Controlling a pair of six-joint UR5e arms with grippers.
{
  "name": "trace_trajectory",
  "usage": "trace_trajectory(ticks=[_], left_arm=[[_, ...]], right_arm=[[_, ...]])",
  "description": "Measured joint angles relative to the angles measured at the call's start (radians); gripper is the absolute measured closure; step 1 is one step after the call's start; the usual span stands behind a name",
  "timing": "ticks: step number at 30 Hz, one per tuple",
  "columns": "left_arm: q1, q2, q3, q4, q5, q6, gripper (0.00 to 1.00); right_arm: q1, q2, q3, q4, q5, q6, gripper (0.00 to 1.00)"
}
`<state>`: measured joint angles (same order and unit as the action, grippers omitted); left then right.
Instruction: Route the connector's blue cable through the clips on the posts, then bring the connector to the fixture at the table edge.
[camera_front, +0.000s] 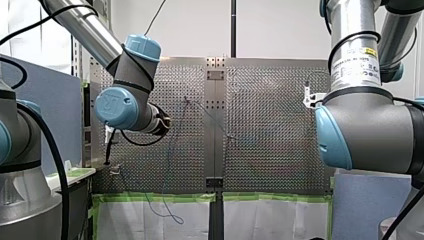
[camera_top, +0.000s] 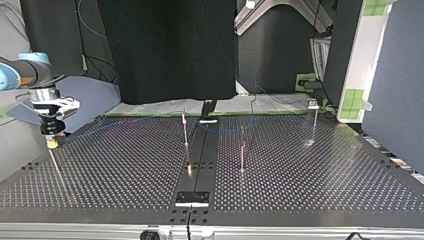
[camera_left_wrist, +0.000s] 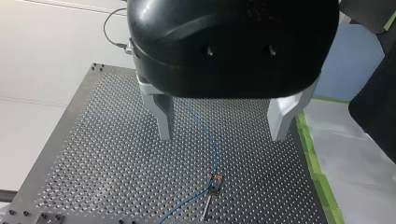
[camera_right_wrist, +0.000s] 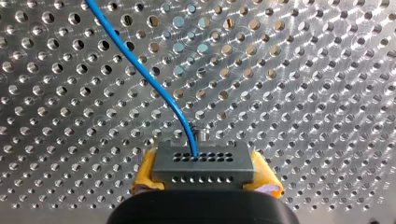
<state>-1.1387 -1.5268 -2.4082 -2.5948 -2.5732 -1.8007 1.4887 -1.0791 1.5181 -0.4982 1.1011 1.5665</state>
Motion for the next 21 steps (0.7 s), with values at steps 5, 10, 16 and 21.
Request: trace_trajectory(ticks=[5,10,16,21], left_arm=[[-0.003,0.0,0.0,-0.003,-0.007,-0.005,0.0],[-0.005,0.0,0.0,-0.004,-0.012,-0.007,0.0],[-0.008,0.0,0.0,-0.006,-0.015,-0.01,0.0],[-0.011,0.0,-0.001,-0.007,-0.016,-0.012,0.0]], right_arm=[[-0.001,0.0,0.0,0.002,0.009,0.001,0.0],[0.0,0.0,0.0,0.004,0.011,0.002,0.0],[0.0,0.0,0.0,0.004,0.011,0.004,0.0],[0.001,0.0,0.0,0.004,0.012,0.004,0.0]])
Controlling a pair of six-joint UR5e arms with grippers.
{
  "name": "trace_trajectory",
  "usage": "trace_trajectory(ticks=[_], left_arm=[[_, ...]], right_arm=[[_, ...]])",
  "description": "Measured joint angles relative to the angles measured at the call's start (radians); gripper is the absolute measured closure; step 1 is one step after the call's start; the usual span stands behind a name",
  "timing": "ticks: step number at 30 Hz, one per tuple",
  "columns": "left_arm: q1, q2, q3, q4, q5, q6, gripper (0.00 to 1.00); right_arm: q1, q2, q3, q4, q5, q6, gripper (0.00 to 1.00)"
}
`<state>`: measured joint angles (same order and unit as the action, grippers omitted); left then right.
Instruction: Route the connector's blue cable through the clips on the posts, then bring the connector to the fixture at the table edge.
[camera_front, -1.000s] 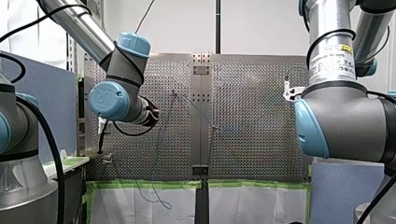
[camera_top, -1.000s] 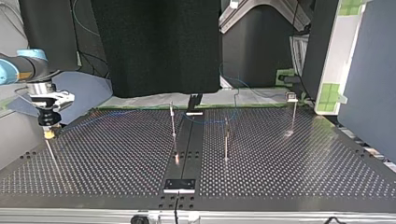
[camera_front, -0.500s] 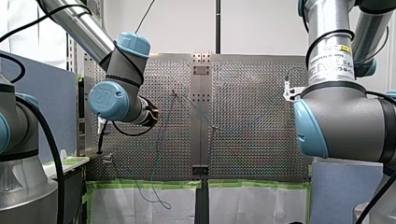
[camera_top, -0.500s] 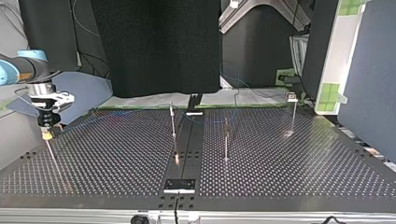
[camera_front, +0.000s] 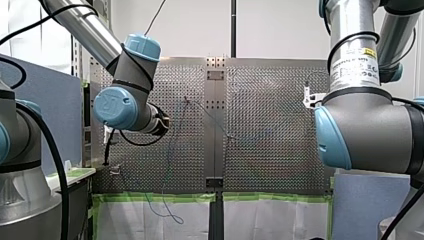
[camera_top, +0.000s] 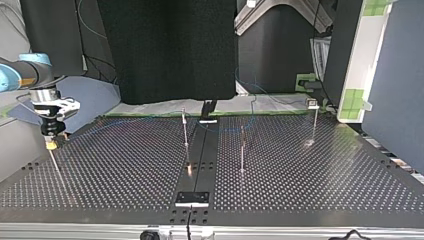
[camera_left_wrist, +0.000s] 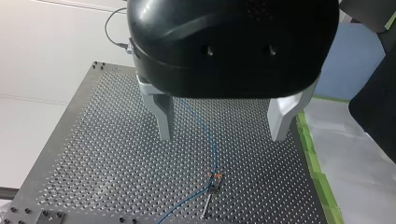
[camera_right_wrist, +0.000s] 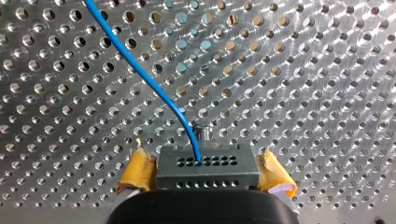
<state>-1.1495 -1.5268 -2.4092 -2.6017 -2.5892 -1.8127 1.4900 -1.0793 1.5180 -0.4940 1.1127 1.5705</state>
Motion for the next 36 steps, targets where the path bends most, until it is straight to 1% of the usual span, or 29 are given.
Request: trace_trajectory(ticks=[13,22,36], left_arm=[[-0.008,0.0,0.0,0.0,-0.025,-0.001,0.0],[-0.014,0.0,0.0,-0.004,-0.033,-0.002,0.0],[-0.023,0.0,0.0,-0.007,-0.044,-0.003,0.0]], right_arm=[[0.006,0.0,0.0,-0.006,-0.003,0.002,0.0],[0.006,0.0,-0.001,-0.006,0.0,0.006,0.0],[0.004,-0.001,-0.004,-0.001,0.029,0.007,0.0]])
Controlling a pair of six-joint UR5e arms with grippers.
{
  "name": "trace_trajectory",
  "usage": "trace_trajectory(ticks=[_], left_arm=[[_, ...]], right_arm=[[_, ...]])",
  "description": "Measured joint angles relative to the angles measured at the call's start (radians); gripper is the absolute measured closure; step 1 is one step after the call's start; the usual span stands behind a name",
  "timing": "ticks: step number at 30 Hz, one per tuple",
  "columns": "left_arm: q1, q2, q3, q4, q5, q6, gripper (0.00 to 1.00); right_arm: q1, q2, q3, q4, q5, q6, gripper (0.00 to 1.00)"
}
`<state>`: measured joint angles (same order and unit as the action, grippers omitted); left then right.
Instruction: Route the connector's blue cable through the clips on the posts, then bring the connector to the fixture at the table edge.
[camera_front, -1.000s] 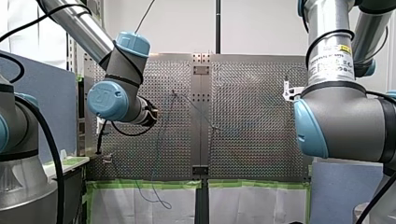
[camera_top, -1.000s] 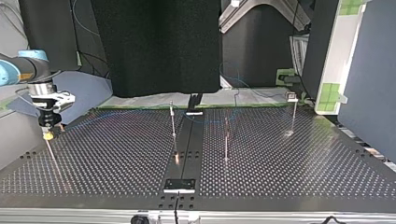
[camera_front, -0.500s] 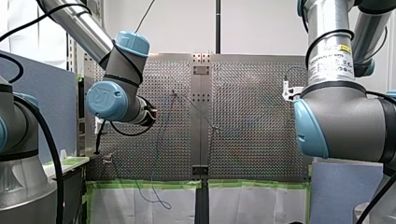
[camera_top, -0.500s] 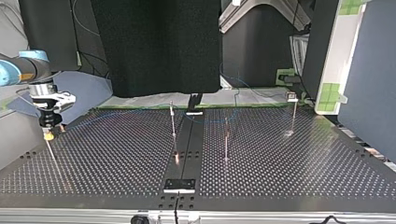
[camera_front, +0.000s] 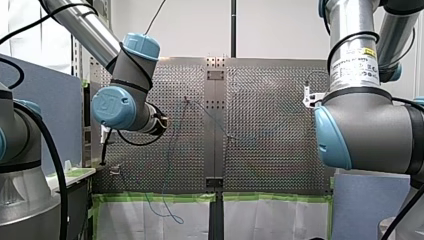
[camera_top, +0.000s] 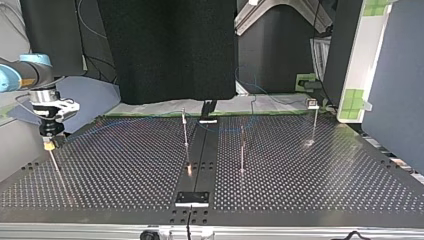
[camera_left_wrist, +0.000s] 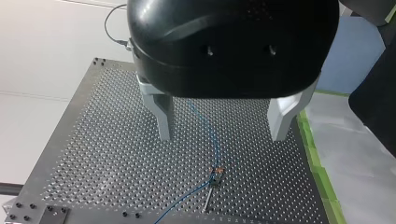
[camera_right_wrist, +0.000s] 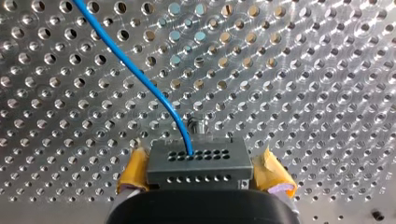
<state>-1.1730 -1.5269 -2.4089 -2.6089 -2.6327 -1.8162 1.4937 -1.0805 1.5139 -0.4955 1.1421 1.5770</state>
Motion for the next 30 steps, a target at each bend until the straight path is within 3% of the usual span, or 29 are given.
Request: trace_trajectory(ticks=[30], left_arm=[[-0.008,0.0,-0.001,-0.006,-0.006,-0.007,0.0]], right_arm=[[-0.004,-0.002,-0.001,0.018,0.08,-0.001,0.0]])
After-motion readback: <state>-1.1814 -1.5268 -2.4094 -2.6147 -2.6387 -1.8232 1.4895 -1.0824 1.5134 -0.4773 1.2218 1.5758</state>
